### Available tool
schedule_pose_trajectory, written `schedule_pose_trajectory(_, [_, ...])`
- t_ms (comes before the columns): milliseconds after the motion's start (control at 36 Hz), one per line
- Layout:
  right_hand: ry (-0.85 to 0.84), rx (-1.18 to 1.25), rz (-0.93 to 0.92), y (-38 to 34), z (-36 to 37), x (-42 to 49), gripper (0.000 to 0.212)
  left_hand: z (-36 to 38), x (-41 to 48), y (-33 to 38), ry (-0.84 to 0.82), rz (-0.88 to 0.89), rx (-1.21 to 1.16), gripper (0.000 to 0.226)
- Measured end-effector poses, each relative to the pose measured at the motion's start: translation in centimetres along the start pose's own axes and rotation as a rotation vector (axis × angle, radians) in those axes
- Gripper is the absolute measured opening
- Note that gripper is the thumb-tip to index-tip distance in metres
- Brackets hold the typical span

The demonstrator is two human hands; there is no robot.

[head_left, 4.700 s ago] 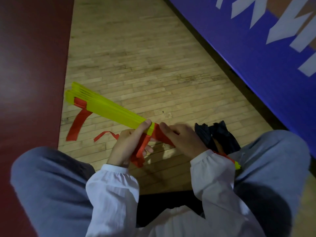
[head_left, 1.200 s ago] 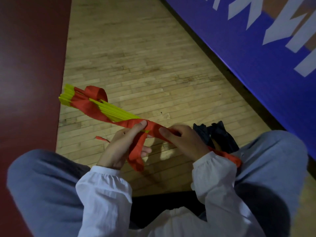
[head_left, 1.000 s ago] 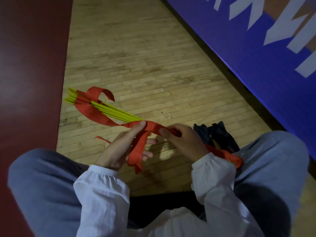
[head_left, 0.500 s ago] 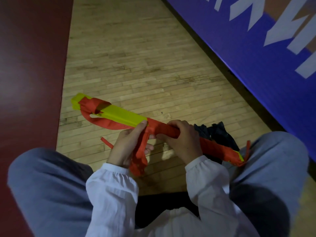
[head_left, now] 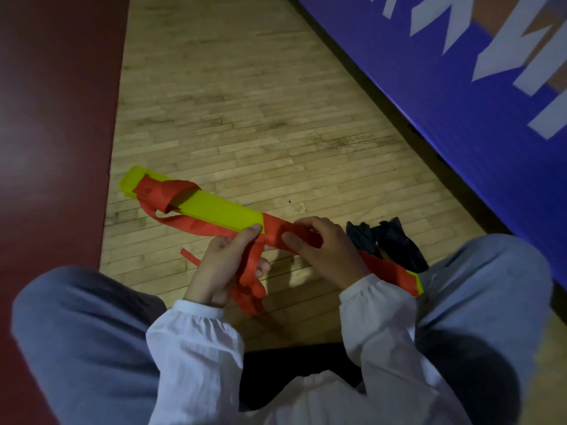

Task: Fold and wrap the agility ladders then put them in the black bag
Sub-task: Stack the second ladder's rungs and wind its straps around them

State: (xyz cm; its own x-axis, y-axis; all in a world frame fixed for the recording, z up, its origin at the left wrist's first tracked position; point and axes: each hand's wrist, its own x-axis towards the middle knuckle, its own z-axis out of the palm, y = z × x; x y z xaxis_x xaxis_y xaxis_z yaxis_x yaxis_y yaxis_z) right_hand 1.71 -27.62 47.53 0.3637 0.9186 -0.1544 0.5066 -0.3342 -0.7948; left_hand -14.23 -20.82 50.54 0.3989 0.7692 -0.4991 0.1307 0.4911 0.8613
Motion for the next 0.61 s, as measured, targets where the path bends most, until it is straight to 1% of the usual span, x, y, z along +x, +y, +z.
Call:
schedule_pose_trajectory(56, [-0.023, -0.022, 0.021, -0.1, -0.4, -0.1, 0.058, -0.1, 0.0, 0.0, -0.017, 0.006, 0.001, 0.038])
schedule_pose_trajectory(83, [-0.026, -0.023, 0.036, -0.2, -0.5, -0.2, 0.055, 0.0, 0.0, 0.1, -0.024, 0.008, 0.001, 0.038])
schedule_pose_trajectory(139, [-0.026, -0.001, 0.062, -0.2, -0.7, -0.3, 0.040, 0.0, 0.0, 0.1, -0.037, 0.001, 0.003, 0.039])
schedule_pose_trajectory(194, [-0.007, 0.026, 0.067, -0.3, -0.7, -0.3, 0.034, 0.0, 0.0, 0.2, -0.051, -0.015, 0.008, 0.040])
schedule_pose_trajectory(306, [0.069, 0.061, 0.051, -0.4, -0.4, -0.3, 0.038, -0.3, 0.0, 0.8, -0.076, -0.077, 0.002, 0.033])
schedule_pose_trajectory(389, [0.129, 0.064, 0.022, -0.2, 0.0, -0.1, 0.037, -0.6, 0.2, 1.0, -0.105, -0.140, -0.034, 0.030])
schedule_pose_trajectory(444, [0.167, 0.051, 0.001, -0.2, 0.2, 0.0, 0.038, -0.7, 0.1, 1.1, -0.124, -0.187, -0.040, 0.033])
schedule_pose_trajectory(556, [0.255, 0.016, -0.032, -0.4, 0.5, 0.1, 0.051, -1.0, 0.1, 1.2, -0.170, -0.210, -0.046, 0.048])
schedule_pose_trajectory(611, [0.287, -0.005, -0.046, -0.4, 0.5, 0.1, 0.046, -1.0, 0.1, 1.1, -0.177, -0.196, -0.057, 0.046])
